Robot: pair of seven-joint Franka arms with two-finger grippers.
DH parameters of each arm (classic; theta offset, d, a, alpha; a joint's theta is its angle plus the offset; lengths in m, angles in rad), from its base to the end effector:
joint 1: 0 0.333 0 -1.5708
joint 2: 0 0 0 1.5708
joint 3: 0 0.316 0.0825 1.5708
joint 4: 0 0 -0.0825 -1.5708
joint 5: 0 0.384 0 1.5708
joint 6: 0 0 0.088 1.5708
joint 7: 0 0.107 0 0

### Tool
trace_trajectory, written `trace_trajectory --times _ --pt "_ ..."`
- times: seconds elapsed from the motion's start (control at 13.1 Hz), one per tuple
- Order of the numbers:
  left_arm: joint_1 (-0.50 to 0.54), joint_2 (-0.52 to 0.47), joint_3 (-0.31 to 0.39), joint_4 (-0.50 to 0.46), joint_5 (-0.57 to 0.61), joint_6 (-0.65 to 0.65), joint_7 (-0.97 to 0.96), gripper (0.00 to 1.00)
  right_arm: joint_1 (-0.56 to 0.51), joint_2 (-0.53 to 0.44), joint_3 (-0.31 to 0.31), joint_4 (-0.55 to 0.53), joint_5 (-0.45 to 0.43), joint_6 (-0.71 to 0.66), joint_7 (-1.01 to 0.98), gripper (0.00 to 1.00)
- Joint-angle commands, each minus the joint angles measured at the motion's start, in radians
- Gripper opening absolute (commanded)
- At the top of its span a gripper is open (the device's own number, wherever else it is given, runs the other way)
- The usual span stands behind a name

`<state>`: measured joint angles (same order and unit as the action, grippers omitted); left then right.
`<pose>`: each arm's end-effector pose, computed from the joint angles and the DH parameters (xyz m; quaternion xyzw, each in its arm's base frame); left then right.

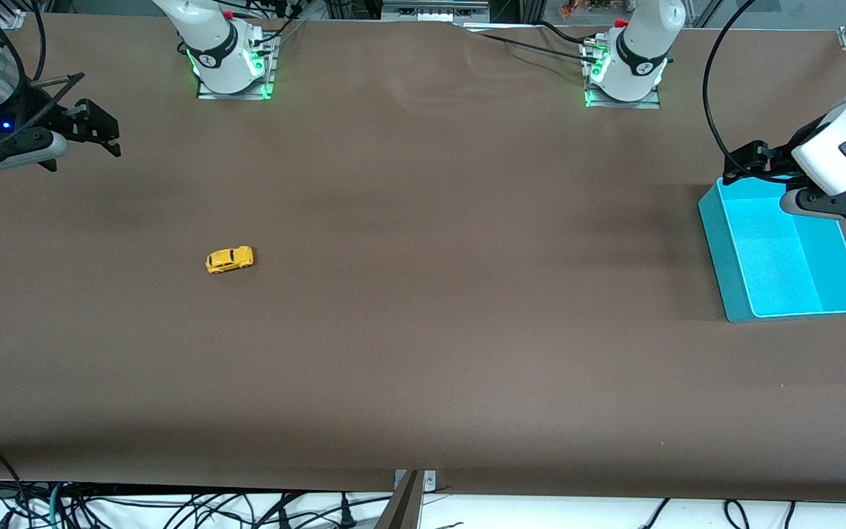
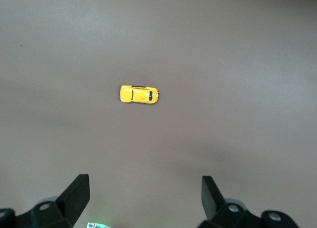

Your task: Wind and store yellow beetle car

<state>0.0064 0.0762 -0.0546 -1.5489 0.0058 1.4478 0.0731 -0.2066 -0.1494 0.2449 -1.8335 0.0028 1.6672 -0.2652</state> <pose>0.5614 -0.0253 0.5826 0.9942 -0.0604 -0.0885 0.0003 0.5120 0.0277 0.5854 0.9886 0.1495 -0.0125 0.0153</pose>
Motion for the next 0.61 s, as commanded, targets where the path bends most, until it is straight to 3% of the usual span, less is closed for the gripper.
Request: trace_trajectory --times 0.0,0.15,0.53 --pt "-0.003 0.019 -0.002 0.033 0.022 -0.010 0.025 1.00 0.000 0.004 -0.013 0.014 0.022 -0.012 0.009 1.00" --pt "-0.002 0.019 -0.002 0.033 0.022 -0.010 0.025 1.00 0.000 0.004 -0.013 0.013 0.022 -0.014 0.122 1.00" --pt "0.000 0.028 -0.002 0.033 0.023 -0.007 0.027 1.00 0.000 0.002 -0.010 0.013 0.022 -0.015 0.136 1.00"
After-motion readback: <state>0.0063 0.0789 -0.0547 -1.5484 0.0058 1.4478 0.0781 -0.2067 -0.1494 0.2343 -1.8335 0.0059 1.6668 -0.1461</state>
